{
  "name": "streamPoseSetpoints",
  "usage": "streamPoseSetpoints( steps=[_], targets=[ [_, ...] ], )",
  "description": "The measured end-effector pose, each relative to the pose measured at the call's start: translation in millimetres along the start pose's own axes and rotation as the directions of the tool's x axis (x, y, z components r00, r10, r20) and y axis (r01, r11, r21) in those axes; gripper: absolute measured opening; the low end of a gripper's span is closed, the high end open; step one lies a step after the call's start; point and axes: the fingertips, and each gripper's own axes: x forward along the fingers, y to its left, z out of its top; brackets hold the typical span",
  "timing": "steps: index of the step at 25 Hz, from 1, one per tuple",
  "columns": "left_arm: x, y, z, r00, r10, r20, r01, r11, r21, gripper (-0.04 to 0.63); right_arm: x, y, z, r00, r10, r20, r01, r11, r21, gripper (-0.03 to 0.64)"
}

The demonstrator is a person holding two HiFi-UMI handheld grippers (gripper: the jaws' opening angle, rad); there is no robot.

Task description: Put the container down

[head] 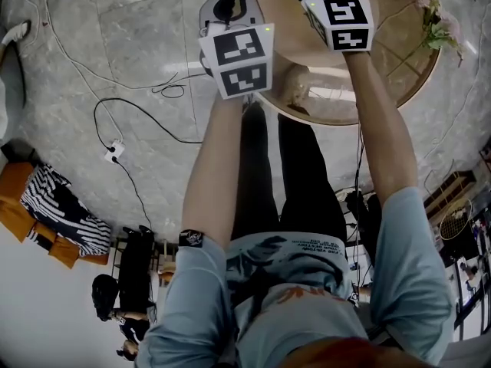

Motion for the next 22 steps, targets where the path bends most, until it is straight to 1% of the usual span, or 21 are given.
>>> streamPoseSetpoints(
  steps=[7,12,14,18,22],
  targets=[
    [-9,-9,-5,1.0,-0.009,0.0,0.009,1.0,0.008,0.032,-11,-2,-18,0.999,-0.013,-0.048,0.015,0.999,0.033,0.368],
    [-20,-11,-11,1.0,-0.001,-0.003,0.001,1.0,-0.005,0.032,-19,1,-30,0.995,-0.016,-0.094,0.016,1.0,-0.001,0.359],
    [-25,-14,-13,1.0,-0.004,0.001,0.004,1.0,-0.005,0.032,-21,4,-33,0.994,-0.011,-0.105,0.011,1.0,0.005,0.354],
    [-39,-16,-15,1.0,-0.002,0.009,0.002,1.0,0.007,0.032,-36,7,-37,0.994,0.006,-0.11,0.002,0.998,0.068,0.371],
    [-62,-20,-19,1.0,-0.002,0.013,0.002,1.0,0.009,0.032,-84,13,-50,0.996,-0.007,-0.085,0.022,0.984,0.175,0.371]
  ],
)
